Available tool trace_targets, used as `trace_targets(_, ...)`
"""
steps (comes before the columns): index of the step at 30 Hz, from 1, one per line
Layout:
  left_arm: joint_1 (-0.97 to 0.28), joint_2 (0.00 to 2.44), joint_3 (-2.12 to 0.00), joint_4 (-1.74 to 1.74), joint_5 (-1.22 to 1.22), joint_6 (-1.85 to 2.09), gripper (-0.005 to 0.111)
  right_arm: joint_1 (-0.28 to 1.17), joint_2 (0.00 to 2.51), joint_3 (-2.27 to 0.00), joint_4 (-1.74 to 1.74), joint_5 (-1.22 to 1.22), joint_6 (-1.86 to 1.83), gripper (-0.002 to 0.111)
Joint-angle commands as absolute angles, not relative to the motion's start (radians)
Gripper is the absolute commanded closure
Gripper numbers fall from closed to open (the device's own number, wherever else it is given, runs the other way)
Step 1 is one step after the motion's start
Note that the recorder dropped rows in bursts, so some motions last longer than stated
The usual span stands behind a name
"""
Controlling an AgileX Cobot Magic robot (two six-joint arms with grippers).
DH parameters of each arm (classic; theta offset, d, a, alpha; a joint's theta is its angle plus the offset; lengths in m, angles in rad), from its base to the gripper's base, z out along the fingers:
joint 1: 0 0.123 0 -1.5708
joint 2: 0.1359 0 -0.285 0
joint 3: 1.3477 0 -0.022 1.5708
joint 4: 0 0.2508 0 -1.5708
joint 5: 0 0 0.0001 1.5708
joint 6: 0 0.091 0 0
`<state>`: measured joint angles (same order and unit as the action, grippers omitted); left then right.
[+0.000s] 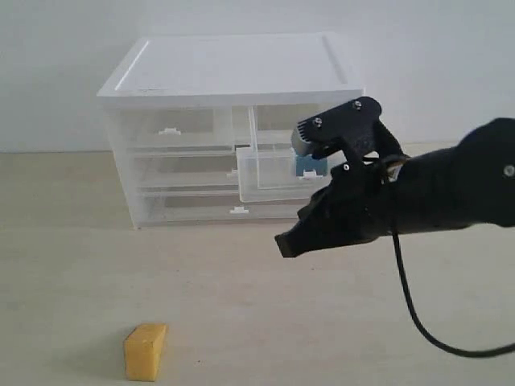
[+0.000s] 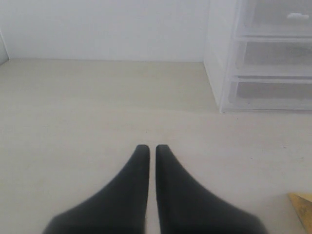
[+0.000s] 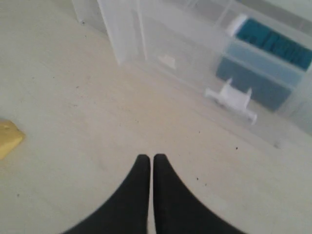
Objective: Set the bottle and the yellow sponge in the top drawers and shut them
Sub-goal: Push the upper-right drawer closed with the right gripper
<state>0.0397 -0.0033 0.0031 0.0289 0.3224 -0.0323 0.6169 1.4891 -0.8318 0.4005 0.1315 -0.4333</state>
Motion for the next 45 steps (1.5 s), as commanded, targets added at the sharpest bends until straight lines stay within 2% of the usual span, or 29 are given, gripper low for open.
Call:
trace_targets(1,0.037,0.000,0.000,0.022,0.311,-0.029,0.102,0.589,1.548,-0.936,0.391,0.145,-0.479,0.108)
trace_targets(6,0.037,0.000,0.000,0.022,0.311,-0.029,0.102,0.578,1.625,-1.000,0.386,0.112,-0.507,0.108)
trace_targets(15,0.037,0.000,0.000,0.022,0.311,-0.029,0.102,0.578,1.703,-1.002,0.386,-0.132,-0.503,0.108)
trace_targets(30,0.037,0.000,0.000,0.022,0.311,-0.029,0.102,0.578,1.721,-1.002,0.384,-0.256,-0.491,0.108)
trace_targets(45,0.037,0.000,0.000,0.022,0.311,-0.029,0.102,0.578,1.817,-1.002,0.371,-0.589,-0.471,0.108)
